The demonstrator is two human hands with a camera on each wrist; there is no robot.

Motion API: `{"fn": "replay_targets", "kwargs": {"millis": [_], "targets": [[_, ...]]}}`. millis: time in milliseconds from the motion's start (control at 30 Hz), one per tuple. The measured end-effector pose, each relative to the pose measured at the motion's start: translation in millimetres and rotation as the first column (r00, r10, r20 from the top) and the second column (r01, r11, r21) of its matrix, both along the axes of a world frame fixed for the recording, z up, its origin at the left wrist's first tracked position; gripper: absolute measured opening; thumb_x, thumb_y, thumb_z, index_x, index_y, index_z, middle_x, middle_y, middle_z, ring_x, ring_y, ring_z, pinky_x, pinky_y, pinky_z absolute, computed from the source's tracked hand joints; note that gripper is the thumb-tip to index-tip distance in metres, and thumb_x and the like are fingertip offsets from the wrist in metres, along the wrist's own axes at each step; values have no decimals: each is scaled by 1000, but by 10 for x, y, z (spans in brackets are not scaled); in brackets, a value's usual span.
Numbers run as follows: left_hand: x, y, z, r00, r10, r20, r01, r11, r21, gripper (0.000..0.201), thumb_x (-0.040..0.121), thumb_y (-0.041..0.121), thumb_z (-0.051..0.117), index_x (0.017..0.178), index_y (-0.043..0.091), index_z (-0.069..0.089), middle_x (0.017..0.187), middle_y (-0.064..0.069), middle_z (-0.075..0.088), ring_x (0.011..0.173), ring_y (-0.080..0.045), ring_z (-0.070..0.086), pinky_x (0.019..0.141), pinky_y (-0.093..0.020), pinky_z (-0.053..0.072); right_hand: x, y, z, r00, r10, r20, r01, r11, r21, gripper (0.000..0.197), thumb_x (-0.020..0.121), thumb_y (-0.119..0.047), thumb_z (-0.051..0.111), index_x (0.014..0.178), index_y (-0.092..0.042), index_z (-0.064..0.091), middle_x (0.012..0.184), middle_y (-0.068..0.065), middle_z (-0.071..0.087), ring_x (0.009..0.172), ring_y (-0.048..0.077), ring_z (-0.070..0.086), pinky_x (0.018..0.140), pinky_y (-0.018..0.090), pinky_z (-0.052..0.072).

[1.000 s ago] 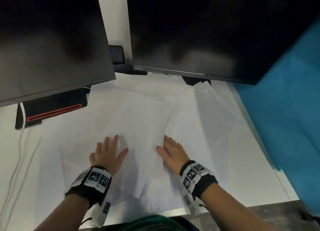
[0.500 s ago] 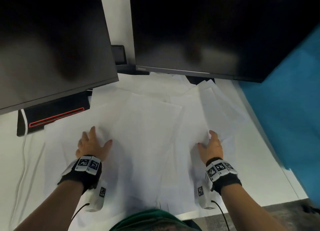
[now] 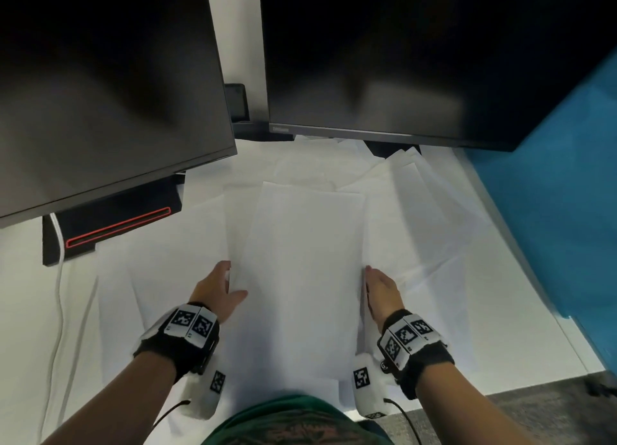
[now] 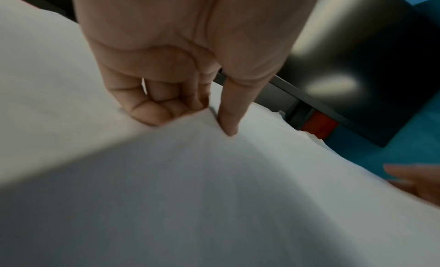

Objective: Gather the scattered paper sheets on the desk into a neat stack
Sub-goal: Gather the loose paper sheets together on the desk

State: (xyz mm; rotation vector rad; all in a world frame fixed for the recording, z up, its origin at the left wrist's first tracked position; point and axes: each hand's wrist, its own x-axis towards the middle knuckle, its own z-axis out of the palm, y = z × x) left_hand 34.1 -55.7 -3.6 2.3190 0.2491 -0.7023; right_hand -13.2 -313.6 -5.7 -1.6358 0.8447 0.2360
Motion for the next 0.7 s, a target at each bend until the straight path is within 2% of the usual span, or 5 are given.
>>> {"fn": "replay_targets", "kwargs": {"millis": [100, 267, 367, 567, 700], "targets": [[-18, -56, 37, 991, -130, 0, 130, 991, 27, 43, 88, 15, 55, 129, 8, 43, 116, -18, 60, 107, -32, 56, 85, -28, 40, 5, 45, 6, 999, 41, -16, -37, 983, 181, 49, 89, -42, 52, 130, -15, 48, 131, 2, 52, 122, 23, 51, 104, 33, 37], [-16, 25, 104, 964, -253, -81, 250, 967, -47, 24, 88, 16, 57, 110, 8, 53, 82, 5, 55, 79, -14, 53, 64, -15, 39, 2, -7, -57, 997, 48, 55, -53, 994, 96, 35, 72, -16, 75, 103, -15, 60, 109, 13, 68, 97, 30, 66, 91, 48, 51], [-14, 56, 89, 956, -266, -123, 255, 962, -102, 41, 84, 16, 63, 122, 10, 50, 98, 2, 60, 89, -14, 55, 71, -16, 43, -24, 56, -69, 986, 165, 21, -166, 975, 148, 37, 73, -3, 72, 106, -15, 60, 112, 14, 67, 102, 31, 64, 95, 47, 49], [-37, 5, 53, 974, 225, 13, -204, 905, -374, 82, 60, 47, 75, 130, 19, 43, 121, -4, 62, 109, -26, 60, 99, -46, 46, -127, 16, 23, 990, 119, 73, -137, 926, 352, 27, 79, 8, 63, 99, -9, 64, 83, 5, 73, 79, 23, 68, 62, 27, 58], [-3, -1, 74, 985, 173, 16, -148, 883, -446, 85, 48, 47, 79, 124, 23, 49, 112, -3, 67, 103, -23, 64, 95, -45, 49, -113, -17, 15, 964, 265, 25, -262, 927, 269, 85, 43, -28, 92, 117, -6, 56, 109, 8, 69, 100, 22, 66, 95, 39, 50]]}}
